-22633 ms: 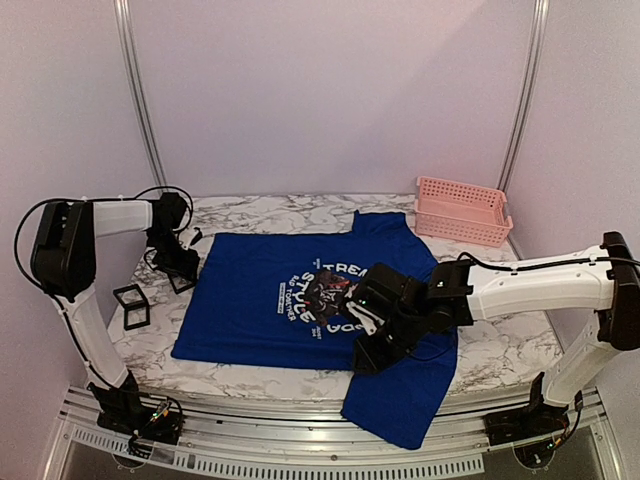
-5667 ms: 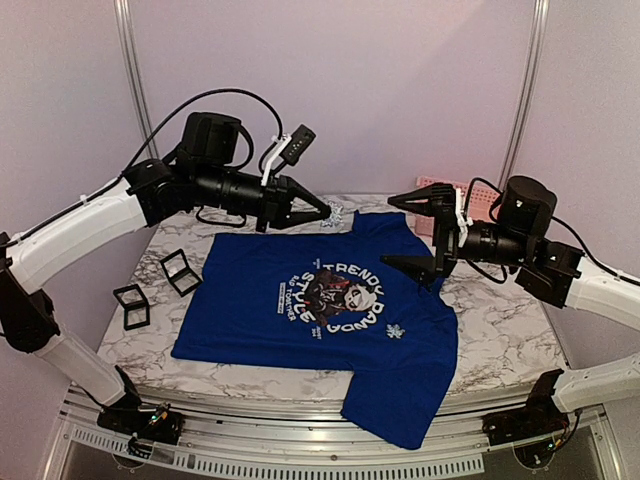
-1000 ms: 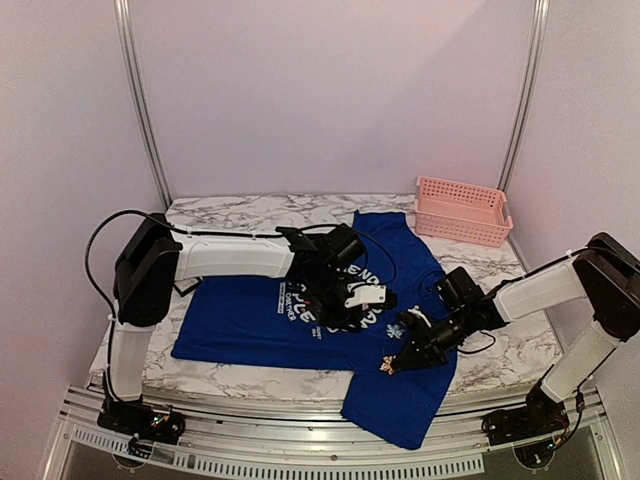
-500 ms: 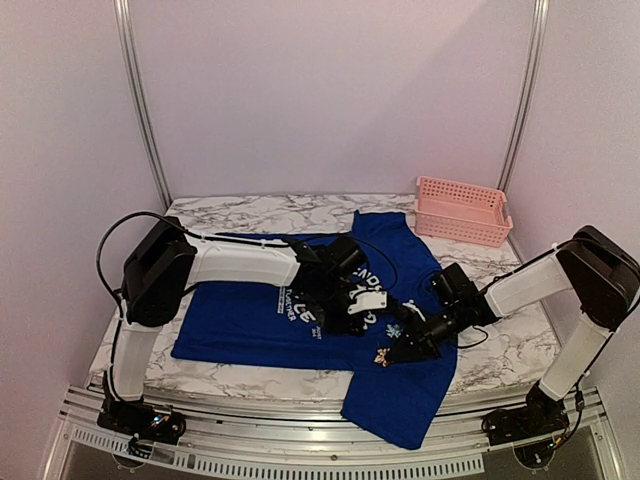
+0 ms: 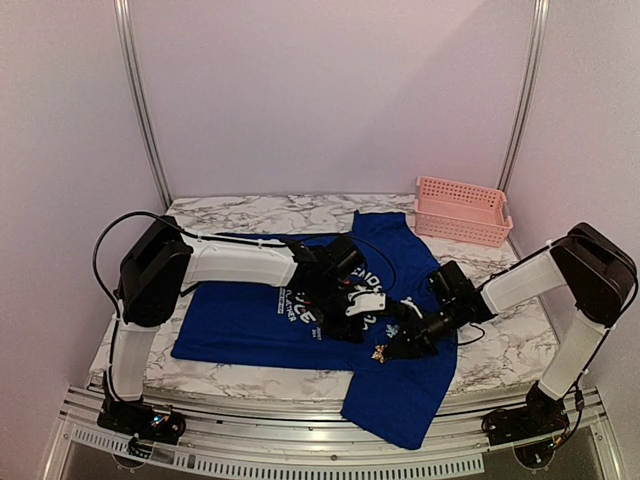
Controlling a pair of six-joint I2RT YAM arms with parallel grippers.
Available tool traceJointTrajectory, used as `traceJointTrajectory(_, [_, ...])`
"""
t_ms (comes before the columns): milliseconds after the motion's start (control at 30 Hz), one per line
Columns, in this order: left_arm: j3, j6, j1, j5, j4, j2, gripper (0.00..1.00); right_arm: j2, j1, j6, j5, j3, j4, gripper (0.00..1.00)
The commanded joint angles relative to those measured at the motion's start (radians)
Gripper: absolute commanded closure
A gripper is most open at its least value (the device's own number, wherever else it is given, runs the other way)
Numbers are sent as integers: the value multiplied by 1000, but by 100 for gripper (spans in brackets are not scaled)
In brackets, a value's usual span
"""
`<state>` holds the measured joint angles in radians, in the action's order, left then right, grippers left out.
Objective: Pin the brooch onto the clothing
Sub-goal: Pick up the clothing with brooches at the center of the board.
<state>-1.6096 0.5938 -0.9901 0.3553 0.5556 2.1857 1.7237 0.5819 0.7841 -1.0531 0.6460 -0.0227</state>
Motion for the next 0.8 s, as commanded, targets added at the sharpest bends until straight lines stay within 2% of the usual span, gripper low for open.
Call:
traceJointTrajectory(0, [-29, -7, -3, 17, 31, -19, 59, 23, -6, -8, 10, 25, 20, 100])
traceJointTrajectory(133, [-30, -2, -5, 20, 35, -15, 59, 24, -5, -12, 9, 25, 21, 100])
traceJointTrajectory(267, [-37, -29, -8, 2, 23, 15, 64, 49, -6, -9, 0, 29, 9, 100])
traceJointTrajectory(600, [22, 4, -31, 4, 3, -4, 60, 54, -5, -14, -1, 25, 12, 100])
traceJointTrajectory(667, [17, -11, -32, -35, -16, 6, 64, 60, -5, -16, -3, 29, 6, 100])
traceJointTrajectory(767, [5, -29, -31, -69, -26, 14, 77, 66, -6, -8, -8, 29, 0, 100])
